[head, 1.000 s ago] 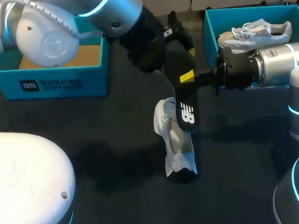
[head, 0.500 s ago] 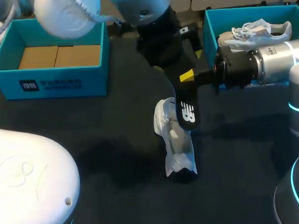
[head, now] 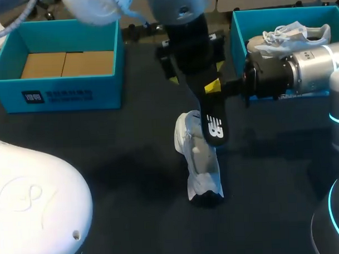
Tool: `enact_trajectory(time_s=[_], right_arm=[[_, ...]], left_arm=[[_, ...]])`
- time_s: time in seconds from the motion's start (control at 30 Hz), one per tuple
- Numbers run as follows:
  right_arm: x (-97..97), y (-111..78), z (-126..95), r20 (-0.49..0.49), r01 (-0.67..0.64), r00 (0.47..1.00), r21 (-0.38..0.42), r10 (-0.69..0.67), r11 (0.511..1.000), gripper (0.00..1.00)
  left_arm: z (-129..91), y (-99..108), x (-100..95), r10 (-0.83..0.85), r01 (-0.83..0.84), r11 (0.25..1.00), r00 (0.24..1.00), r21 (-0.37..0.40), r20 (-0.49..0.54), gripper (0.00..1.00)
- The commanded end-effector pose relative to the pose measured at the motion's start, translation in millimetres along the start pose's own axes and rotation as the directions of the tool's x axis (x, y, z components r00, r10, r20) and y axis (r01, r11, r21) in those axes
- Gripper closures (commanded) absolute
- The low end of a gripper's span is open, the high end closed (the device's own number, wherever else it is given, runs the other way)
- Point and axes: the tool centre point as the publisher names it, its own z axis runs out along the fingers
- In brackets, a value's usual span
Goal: Take the shoe out of the shoebox, open the shoe tongue, remove and reinsert the insole, then place the shoe into the shoebox
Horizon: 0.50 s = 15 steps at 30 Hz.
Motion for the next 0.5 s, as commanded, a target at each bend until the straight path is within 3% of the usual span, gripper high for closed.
enact_trajectory(time_s=[0.03,0.5], right_arm=[[-1.6,3.3,2.9,0.002,-0.006,1.0,0.005,0.006,1.0,1.0],[-0.8,10.3,4.6,0.007,-0.003,1.0,0.014,0.003,1.0,1.0]], left_arm=[[4.1,5.3,-15.6,-0.001,0.003,1.0,0.997,0.023,-0.079,0.0],[1.8,1.0,-34.9,0.053,-0.05,0.998,0.995,0.044,-0.083,0.0]])
